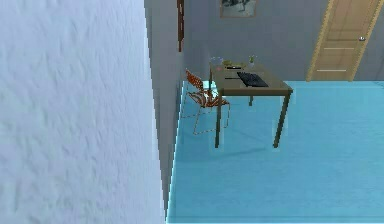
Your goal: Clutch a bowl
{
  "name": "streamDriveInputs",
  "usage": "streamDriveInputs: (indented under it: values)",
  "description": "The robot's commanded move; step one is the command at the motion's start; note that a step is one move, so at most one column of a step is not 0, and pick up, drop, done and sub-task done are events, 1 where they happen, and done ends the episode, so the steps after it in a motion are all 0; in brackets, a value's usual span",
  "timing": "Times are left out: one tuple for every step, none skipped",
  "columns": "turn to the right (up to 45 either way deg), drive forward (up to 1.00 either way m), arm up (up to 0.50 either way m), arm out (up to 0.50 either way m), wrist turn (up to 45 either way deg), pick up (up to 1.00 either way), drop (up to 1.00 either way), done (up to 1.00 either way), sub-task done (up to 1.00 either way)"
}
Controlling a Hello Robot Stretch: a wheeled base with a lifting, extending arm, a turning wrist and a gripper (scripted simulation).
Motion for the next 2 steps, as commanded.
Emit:
streamDriveInputs:
  values:
    - [0.0, 0.00, 0.50, 0.00, 0.0, 0.00, 0.00, 0.00, 0.00]
    - [0.0, 0.00, 0.36, 0.00, 0.0, 0.00, 0.00, 0.00, 0.00]
